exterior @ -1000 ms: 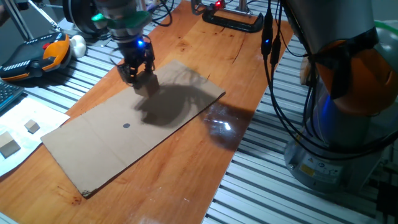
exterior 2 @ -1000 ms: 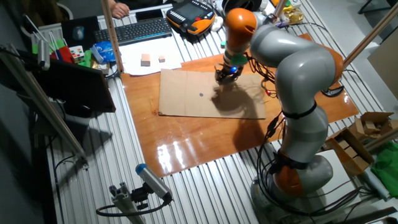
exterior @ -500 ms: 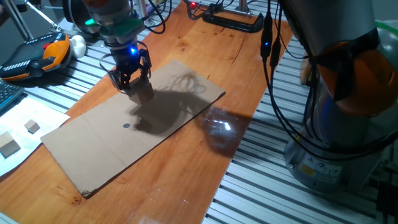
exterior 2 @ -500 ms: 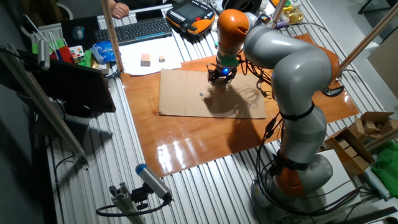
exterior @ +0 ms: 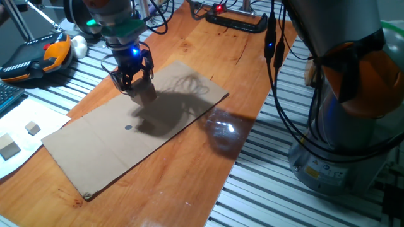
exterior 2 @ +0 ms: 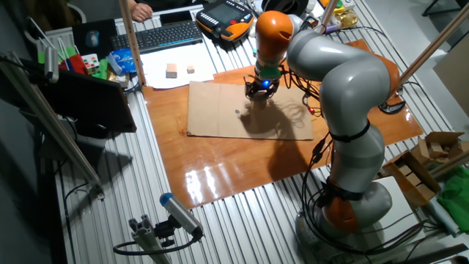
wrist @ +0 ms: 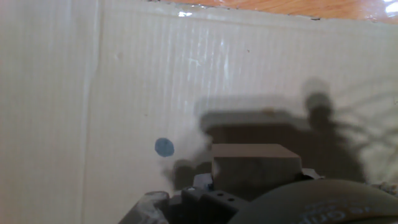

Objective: Grab the block and place it at the designated location

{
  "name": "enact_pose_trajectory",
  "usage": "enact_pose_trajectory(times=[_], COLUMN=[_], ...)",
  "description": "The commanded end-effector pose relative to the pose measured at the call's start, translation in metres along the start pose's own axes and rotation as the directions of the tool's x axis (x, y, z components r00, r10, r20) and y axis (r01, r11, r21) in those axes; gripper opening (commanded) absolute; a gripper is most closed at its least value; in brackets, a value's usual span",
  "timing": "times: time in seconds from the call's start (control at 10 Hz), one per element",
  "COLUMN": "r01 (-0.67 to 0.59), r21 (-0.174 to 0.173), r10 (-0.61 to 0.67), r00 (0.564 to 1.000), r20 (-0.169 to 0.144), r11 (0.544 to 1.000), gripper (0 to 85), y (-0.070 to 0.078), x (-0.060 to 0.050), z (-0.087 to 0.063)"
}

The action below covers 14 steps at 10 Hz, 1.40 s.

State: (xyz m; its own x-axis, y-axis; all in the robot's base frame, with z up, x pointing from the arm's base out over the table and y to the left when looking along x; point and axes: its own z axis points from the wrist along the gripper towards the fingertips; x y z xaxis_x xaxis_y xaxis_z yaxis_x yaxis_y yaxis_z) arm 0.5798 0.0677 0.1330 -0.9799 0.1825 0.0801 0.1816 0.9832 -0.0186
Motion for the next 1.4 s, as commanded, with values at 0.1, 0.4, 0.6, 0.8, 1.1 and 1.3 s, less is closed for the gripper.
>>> enact_pose_trajectory(times=[0.1,0.4,0.6,0.8,1.1,1.3], r01=[0.004,-0.006,-0.003,0.012,-0.018,-0.049], r21=[0.002,0.028,0.030,-0.020,-0.020,-0.017], r10=[-0.004,0.006,0.003,-0.013,0.018,0.048], r00=[1.000,1.000,1.000,1.000,1.000,0.998], r20=[0.002,0.019,0.012,-0.024,-0.025,-0.031], r11=[1.000,1.000,1.000,1.000,1.000,0.999], gripper=[43.3,47.0,46.3,43.0,45.3,46.7], y=[-0.001,-0.001,-0.001,-0.001,0.019,0.048], x=[0.000,0.000,0.000,0.000,-0.003,-0.014], z=[0.000,0.000,0.000,0.000,0.005,0.005])
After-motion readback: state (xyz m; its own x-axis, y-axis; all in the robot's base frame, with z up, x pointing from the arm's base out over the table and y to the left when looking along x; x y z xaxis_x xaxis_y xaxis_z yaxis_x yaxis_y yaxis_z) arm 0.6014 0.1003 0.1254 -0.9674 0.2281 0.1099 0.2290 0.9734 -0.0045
